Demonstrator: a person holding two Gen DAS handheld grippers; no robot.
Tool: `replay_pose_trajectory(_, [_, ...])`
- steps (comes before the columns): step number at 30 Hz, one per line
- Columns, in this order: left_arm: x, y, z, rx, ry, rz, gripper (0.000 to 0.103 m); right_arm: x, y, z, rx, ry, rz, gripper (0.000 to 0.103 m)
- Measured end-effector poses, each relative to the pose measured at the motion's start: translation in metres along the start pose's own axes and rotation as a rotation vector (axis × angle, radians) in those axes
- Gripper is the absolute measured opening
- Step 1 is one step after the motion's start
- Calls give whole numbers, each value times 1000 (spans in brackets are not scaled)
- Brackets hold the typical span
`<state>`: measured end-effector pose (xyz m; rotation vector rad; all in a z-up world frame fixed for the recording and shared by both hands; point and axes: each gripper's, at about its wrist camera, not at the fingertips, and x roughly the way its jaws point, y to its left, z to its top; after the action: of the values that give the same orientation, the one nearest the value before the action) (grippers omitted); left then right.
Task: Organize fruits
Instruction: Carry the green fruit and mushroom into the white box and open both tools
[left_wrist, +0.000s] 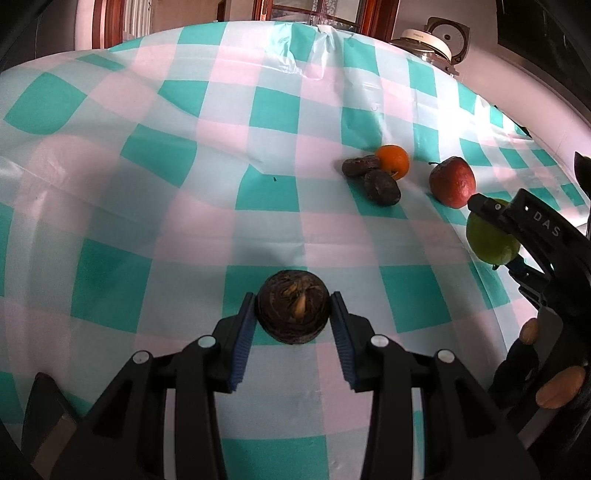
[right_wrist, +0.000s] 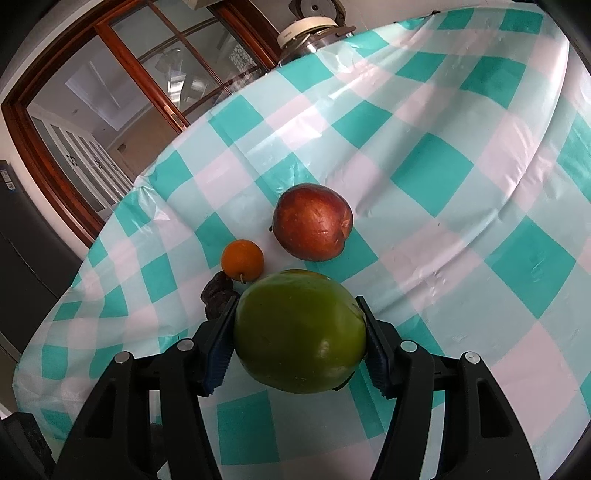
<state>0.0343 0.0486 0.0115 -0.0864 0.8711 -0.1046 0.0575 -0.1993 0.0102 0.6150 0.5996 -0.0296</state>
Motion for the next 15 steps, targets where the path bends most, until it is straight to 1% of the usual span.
replay_pose_trajectory(5, [-8, -4, 0, 15, -39, 4, 40, -15, 3, -8, -20, -15, 36, 60])
replay_pose_trajectory(8, [-16, -6, -4, 27, -65, -1, 40, -36, 3, -23, -23, -11, 57, 60])
replay_pose_trajectory(11, [-29, -7, -13, 33, -84, -19, 40, -62, 3, -40, -48, -19, 80, 60])
replay_pose_trajectory(13, [-39, -7, -20, 33, -103, -35, 40, -79, 1, -52, -58, -7, 84, 60])
replay_pose_trajectory(15, [-54, -3, -31, 8, -116, -75, 40, -94, -3, -62, -48, 14, 101, 60])
